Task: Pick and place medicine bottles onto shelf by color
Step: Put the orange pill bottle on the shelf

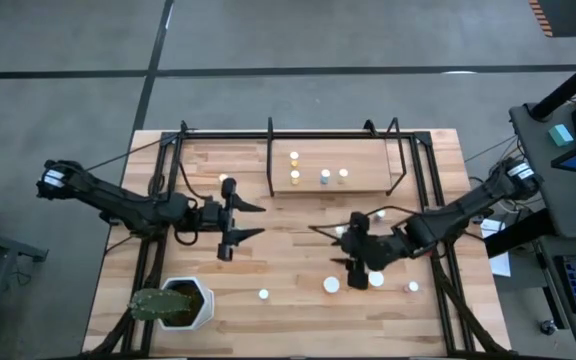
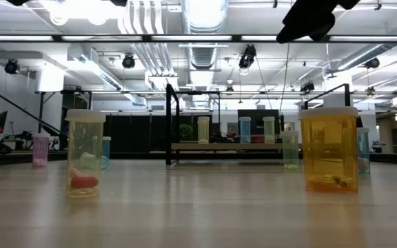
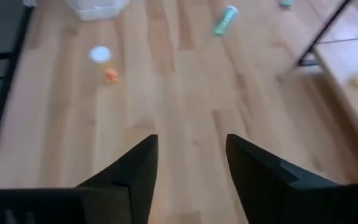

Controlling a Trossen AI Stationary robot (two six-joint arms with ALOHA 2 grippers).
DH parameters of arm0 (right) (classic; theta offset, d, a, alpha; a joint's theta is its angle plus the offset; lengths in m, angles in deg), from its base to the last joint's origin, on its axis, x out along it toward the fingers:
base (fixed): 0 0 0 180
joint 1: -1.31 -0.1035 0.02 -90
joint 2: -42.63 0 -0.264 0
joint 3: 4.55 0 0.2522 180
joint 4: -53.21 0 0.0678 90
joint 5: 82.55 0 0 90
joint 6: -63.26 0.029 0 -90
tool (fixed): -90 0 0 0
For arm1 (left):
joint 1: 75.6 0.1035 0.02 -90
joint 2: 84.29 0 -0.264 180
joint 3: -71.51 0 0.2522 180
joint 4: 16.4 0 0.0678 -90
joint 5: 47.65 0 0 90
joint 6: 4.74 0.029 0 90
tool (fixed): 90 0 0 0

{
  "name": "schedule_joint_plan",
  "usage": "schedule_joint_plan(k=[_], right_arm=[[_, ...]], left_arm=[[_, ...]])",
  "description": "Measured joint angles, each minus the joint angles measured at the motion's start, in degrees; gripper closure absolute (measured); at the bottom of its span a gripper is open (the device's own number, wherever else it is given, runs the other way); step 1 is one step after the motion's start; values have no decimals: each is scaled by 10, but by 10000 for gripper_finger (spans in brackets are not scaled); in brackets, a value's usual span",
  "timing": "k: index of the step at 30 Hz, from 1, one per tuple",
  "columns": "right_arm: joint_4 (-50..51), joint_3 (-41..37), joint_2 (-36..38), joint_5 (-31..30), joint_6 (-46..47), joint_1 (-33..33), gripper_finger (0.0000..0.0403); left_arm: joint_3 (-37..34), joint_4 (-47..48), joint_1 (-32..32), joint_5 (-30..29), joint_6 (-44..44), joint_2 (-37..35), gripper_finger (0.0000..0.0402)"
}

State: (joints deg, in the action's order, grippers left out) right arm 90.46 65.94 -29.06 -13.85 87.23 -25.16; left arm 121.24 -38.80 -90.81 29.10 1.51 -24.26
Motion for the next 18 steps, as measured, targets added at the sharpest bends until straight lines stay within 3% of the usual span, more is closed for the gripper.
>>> schedule_joint_plan(k=[6, 11, 14, 18], right_arm=[[-17, 4, -24, 2, -22, -11, 145], [125, 57, -77, 42, -11, -14, 87], [212, 102, -117, 55, 22, -26, 80], [240, 138, -159, 54, 21, -44, 92]], left_arm=[[0, -21, -7, -1, 1, 27, 203], [0, -28, -7, -4, 1, 30, 203], [0, -30, -7, -5, 1, 28, 203], [0, -31, -7, -5, 5, 25, 203]])
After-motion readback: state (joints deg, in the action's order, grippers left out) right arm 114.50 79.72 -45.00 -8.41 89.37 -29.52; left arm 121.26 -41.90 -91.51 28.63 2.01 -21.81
